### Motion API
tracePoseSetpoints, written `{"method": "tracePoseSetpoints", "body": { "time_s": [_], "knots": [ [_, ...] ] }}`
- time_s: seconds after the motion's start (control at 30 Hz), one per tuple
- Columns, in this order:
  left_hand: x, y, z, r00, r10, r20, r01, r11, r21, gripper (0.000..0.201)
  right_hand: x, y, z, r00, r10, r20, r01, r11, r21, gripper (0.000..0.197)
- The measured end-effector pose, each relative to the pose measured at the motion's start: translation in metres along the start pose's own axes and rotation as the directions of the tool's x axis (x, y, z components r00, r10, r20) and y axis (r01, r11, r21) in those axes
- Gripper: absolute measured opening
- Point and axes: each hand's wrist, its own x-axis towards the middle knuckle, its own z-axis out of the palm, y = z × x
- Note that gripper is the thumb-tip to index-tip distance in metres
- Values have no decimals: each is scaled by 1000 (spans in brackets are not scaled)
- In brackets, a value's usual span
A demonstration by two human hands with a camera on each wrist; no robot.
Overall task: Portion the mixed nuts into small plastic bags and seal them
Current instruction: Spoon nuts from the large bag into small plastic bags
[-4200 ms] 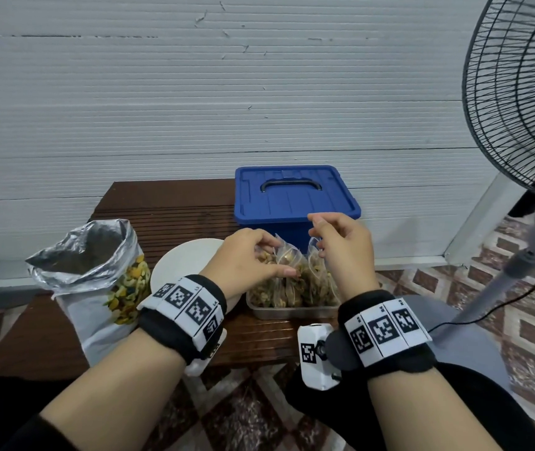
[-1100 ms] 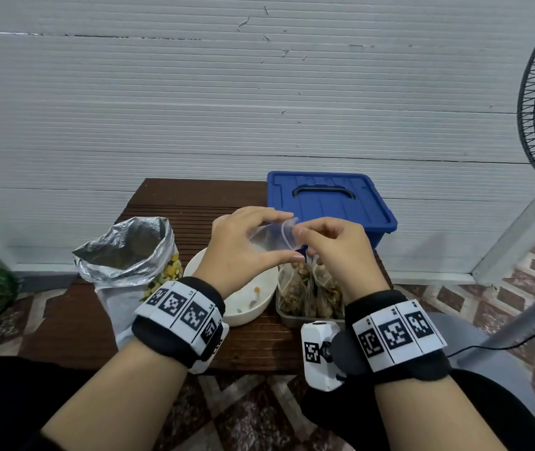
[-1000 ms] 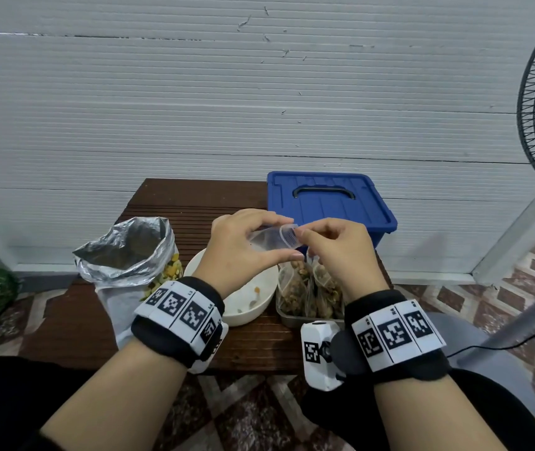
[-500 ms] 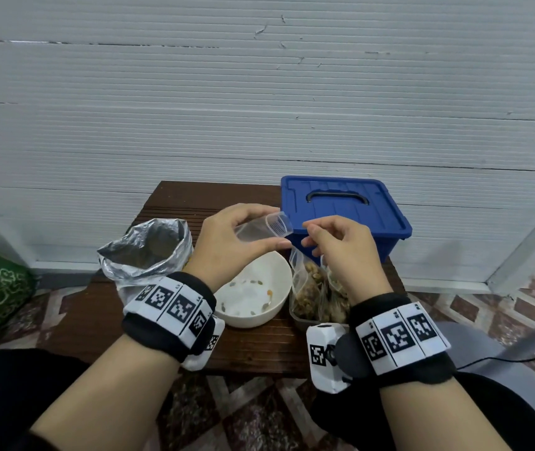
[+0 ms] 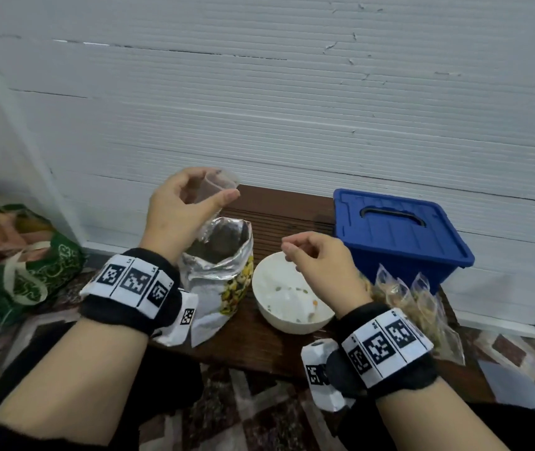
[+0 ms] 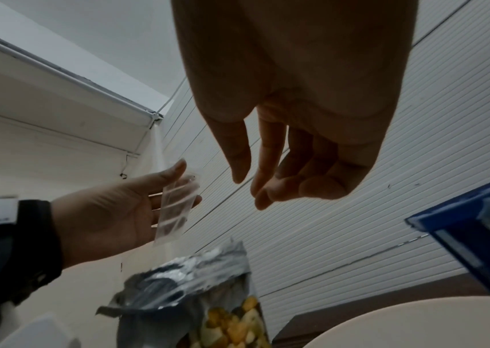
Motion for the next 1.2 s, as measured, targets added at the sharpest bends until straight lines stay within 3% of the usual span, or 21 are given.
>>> {"method": "tracePoseSetpoints", "body": {
  "time_s": [0.2, 0.33, 0.6, 0.77, 0.9, 1.0, 1.1, 1.2],
  "knots": [
    [9, -20, -28, 992, -59, -113, 61, 998, 10, 55, 24, -15, 33, 999, -34, -6, 34, 999, -38, 21],
    [9, -35, -33, 988, -146, -47, 151, 979, 137, 49, 42, -20, 46, 997, -67, -37, 61, 987, -146, 22],
    [3, -58, -27, 978, -197, 73, 169, 944, 283, 39, 54, -19, 69, 975, -215, -64, 187, 936, -297, 5],
    [2, -61, -22, 979, -188, 73, 161, 946, 280, 38, 48, -22, 78, 946, -305, 108, 320, 830, -458, 12],
    [0, -61, -22, 980, -190, 64, 167, 951, 261, 37, 49, -26, 69, 909, -415, 32, 360, 746, -560, 16],
    [-1, -60, -22, 979, -191, 64, 169, 951, 258, 36, 44, -26, 71, 899, -422, 117, 405, 697, -591, 14],
    [-2, -58, -22, 980, -189, 69, 165, 950, 266, 34, 42, -25, 79, 935, -301, 186, 353, 784, -510, 15],
    [-3, -56, -22, 981, -185, 62, 163, 950, 267, 36, 45, -26, 79, 973, -194, 122, 225, 910, -348, 24]
  ]
}}
